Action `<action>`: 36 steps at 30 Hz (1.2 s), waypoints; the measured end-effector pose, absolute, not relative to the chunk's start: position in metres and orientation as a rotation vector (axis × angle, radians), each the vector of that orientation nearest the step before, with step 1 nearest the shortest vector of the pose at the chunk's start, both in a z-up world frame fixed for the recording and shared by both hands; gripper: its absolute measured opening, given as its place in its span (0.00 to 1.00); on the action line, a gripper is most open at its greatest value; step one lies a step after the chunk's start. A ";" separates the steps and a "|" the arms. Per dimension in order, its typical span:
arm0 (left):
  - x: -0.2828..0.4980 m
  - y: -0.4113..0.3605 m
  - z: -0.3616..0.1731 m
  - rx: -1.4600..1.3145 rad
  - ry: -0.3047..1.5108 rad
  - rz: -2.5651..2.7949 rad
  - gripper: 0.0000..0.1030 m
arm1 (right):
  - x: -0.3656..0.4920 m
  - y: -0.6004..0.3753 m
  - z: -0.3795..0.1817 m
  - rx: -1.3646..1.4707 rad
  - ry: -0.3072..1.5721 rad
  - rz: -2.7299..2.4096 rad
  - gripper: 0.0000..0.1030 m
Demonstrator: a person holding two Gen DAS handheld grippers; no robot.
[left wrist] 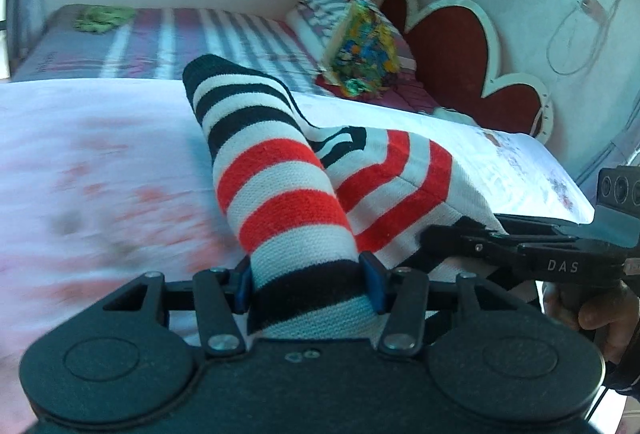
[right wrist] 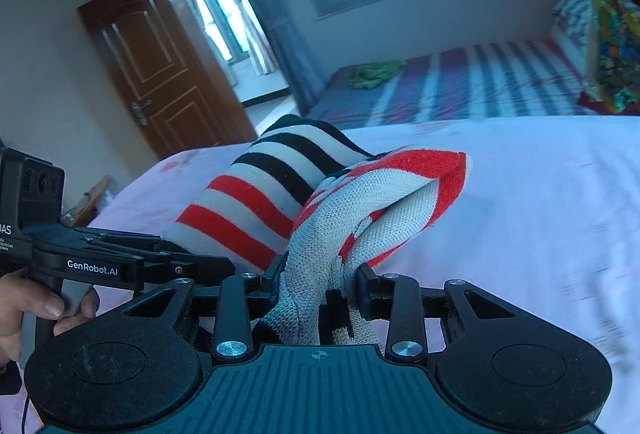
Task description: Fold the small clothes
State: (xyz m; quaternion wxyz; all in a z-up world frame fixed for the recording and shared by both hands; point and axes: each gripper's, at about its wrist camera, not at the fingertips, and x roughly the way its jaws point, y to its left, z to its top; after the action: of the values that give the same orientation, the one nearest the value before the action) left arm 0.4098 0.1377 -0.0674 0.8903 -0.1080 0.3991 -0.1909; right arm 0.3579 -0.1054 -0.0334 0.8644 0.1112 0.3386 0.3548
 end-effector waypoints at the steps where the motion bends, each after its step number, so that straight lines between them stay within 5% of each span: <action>1: 0.403 0.151 -0.065 -0.225 0.829 -0.383 0.49 | 0.352 -0.090 -0.032 0.234 0.713 0.753 0.34; 12: 0.344 0.272 -0.084 -0.319 0.906 -0.267 0.49 | 0.305 0.058 -0.055 0.230 0.797 0.845 0.34; 24: 0.329 0.312 -0.118 -0.509 0.874 -0.276 0.77 | 0.316 0.056 -0.103 0.430 0.925 0.702 0.45; 36: 0.359 0.328 -0.104 -0.489 0.833 -0.185 0.75 | 0.378 0.047 -0.100 0.588 0.862 0.614 0.45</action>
State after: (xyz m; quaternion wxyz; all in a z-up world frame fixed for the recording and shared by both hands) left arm 0.3586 0.3277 -0.1037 0.8814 -0.2350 0.4000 -0.0888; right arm 0.3782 0.0472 -0.0996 0.8224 0.2762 0.4050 0.2887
